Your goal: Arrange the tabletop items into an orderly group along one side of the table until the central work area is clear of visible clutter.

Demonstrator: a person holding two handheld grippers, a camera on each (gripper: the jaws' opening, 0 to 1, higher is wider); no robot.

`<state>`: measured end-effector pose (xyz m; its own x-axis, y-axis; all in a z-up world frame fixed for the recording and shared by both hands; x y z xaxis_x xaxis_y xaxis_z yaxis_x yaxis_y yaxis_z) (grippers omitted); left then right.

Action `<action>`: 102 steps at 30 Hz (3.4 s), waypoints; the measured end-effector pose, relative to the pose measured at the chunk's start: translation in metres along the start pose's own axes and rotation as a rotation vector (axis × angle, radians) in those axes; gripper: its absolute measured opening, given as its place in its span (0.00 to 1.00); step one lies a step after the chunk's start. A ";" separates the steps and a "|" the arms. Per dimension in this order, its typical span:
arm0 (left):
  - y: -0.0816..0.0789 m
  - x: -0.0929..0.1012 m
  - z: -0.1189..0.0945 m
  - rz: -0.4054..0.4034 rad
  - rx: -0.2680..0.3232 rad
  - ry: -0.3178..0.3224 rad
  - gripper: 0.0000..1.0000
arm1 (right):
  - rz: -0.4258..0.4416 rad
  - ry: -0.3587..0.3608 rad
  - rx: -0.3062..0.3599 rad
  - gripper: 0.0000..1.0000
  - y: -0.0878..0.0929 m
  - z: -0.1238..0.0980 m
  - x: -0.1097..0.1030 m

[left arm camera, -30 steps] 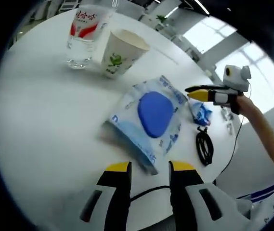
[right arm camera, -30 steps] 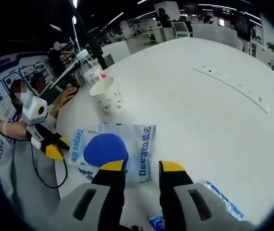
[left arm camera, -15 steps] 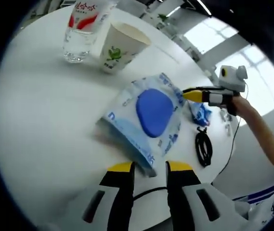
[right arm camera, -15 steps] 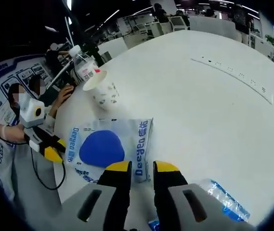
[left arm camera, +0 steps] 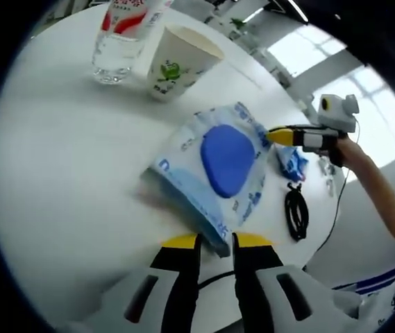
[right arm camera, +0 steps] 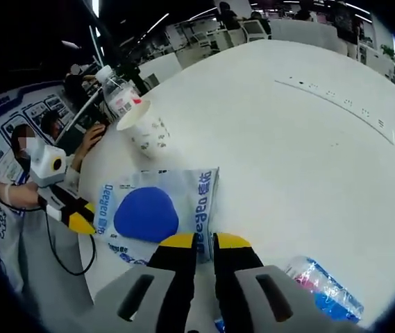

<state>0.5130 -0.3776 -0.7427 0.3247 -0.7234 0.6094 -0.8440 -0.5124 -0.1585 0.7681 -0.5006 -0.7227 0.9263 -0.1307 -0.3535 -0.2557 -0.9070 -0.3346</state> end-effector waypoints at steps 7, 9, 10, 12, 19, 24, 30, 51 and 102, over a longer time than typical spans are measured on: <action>-0.001 0.000 0.002 0.010 0.001 -0.004 0.08 | 0.003 0.001 0.000 0.03 0.001 0.000 0.000; -0.001 0.000 0.002 0.013 0.000 -0.007 0.08 | 0.002 0.005 -0.001 0.02 0.001 0.000 0.000; -0.001 -0.001 0.002 0.009 0.001 -0.005 0.07 | 0.001 0.000 -0.004 0.02 0.001 0.001 0.000; 0.000 -0.002 0.003 -0.008 0.003 0.006 0.06 | 0.003 0.001 -0.004 0.01 0.001 0.001 0.000; 0.002 0.000 0.003 -0.040 -0.002 0.050 0.00 | -0.008 -0.002 -0.010 0.00 0.002 0.000 -0.003; 0.001 -0.001 0.000 -0.038 0.010 0.039 0.00 | -0.011 0.008 -0.001 0.00 0.002 -0.003 -0.005; -0.004 -0.001 -0.008 -0.023 0.028 0.038 0.00 | -0.015 0.024 0.016 0.00 0.006 -0.017 -0.013; -0.022 0.004 -0.019 0.022 0.058 0.045 0.00 | 0.027 0.047 0.117 0.00 0.020 -0.053 -0.024; -0.108 0.021 -0.014 0.199 0.141 0.019 0.00 | 0.196 0.121 0.313 0.00 0.054 -0.088 -0.020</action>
<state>0.6044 -0.3307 -0.7020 0.1488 -0.8084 0.5695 -0.8223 -0.4210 -0.3828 0.7601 -0.5826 -0.6567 0.8724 -0.3530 -0.3382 -0.4863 -0.6962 -0.5281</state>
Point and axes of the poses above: the point that each gripper's makers call its tool centre point, and the gripper's own axes: z roughly forward along the fingers, x roughly to its right, y roughly out of its underside, the point moved 9 cm from there along -z, roughly backward along the fingers, and after that the axes turned 15 degrees about -x, right-handed, at the moved point
